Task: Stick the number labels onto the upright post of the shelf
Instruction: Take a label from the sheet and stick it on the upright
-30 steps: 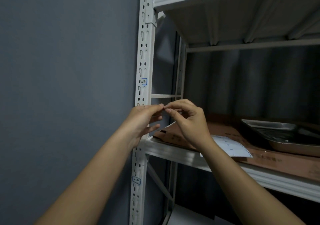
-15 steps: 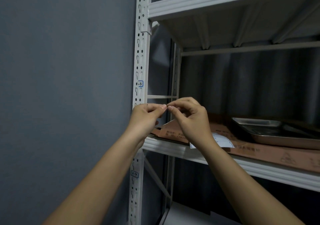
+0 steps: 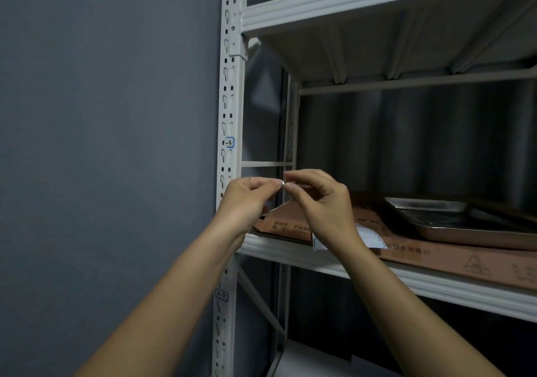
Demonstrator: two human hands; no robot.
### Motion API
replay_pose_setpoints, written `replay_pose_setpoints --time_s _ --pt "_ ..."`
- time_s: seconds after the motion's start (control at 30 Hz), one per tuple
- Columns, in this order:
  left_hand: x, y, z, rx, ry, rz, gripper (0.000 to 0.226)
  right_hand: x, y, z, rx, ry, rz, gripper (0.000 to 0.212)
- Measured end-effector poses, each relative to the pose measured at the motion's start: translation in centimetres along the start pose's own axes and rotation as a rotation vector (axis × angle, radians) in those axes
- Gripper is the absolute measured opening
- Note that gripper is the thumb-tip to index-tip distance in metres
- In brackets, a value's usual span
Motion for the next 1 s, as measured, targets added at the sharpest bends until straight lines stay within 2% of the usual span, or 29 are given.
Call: replay_pose_setpoints --time_s 0.23,0.33,0.47,0.63,0.83,1.0 --pt "-0.4 0.8 -0.3 -0.027 0.006 -0.023 0.017 0.5 -0.7 0.0 0.360 -0.217 0.020 0.015" --pt "-0.6 1.9 -0.4 -0.015 -0.007 -0.038 0.016 0.4 -1.6 0.3 0.440 -0.204 0.034 0.013" --pt "-1.5 4.8 -0.9 0.017 -0.045 -0.086 0.011 0.5 -3.9 1.6 0.385 -0.049 0.076 0.004" --pt "-3.5 9.1 -1.6 -0.030 -0.035 -0.108 0.008 1.1 -9.7 4.8 0.283 0.287 0.211 0.007" --pt "-5.9 14.6 -2.9 -0.090 -0.053 -0.184 0.010 1.6 -18.2 8.9 0.386 0.571 0.286 0.014" --pt "-7.9 18.8 -3.1 -0.163 -0.037 -0.225 0.008 1.9 -23.1 11.3 0.522 0.724 0.246 0.013"
Point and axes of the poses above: each hand's wrist, its own x-axis away from the middle knuckle, its own y-axis out of the palm, z = x × y, the point moved 4 cm from there along -x, towards the middle knuckle, and after that the axes turned 9 degrees about -z, right-handed, at the moved point
